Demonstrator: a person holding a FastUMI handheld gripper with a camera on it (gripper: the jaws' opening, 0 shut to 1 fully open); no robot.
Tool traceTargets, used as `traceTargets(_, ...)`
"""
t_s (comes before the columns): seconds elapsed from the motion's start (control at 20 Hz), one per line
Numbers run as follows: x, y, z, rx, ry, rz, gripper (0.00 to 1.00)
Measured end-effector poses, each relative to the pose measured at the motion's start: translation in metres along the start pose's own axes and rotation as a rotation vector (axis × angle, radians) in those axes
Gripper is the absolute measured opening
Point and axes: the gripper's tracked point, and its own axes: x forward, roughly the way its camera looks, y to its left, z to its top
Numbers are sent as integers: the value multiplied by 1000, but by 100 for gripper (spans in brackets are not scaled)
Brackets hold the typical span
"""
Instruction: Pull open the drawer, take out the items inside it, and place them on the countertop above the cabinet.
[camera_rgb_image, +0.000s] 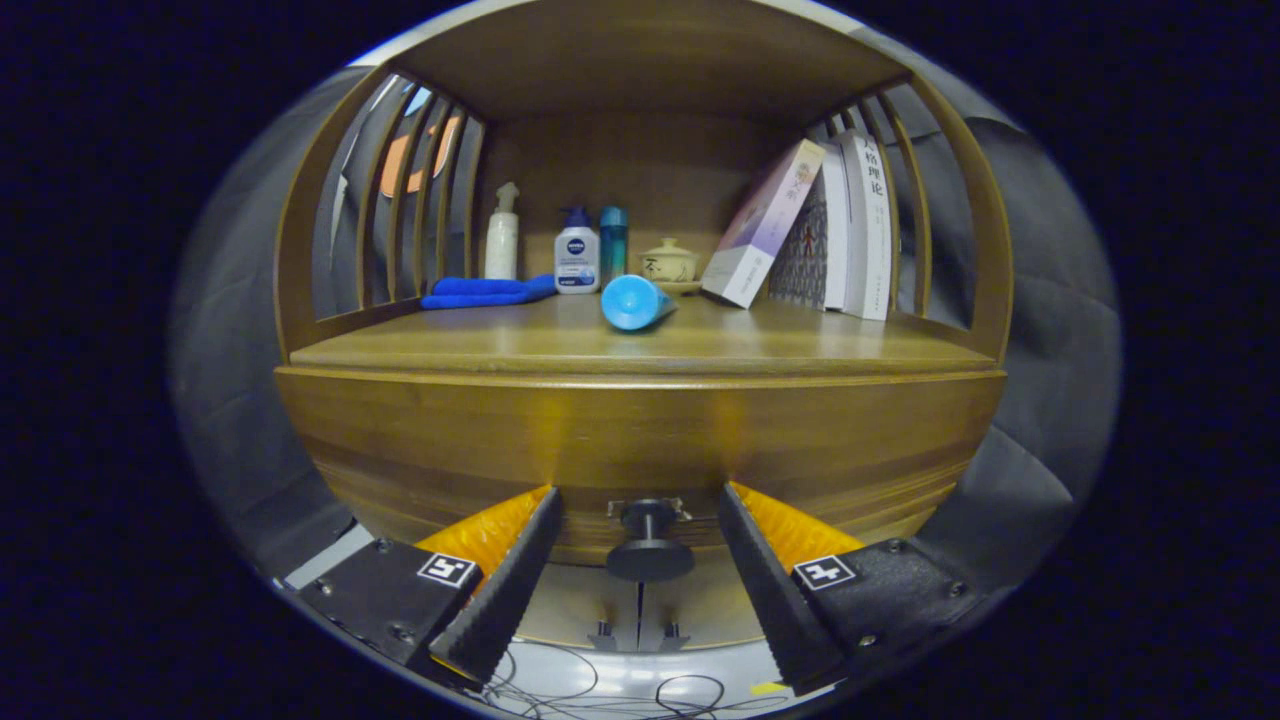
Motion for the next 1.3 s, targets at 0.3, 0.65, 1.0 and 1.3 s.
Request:
traceTargets(0.3, -1, -1, -5, -67, 2, 2, 100)
traceTargets(0.65, -68, 3, 4, -90, -99, 65, 100)
traceTargets(1.0, -154, 5, 21, -92, -186, 137, 100)
traceTargets(1.3, -223, -2, 39, -63, -263, 179, 100)
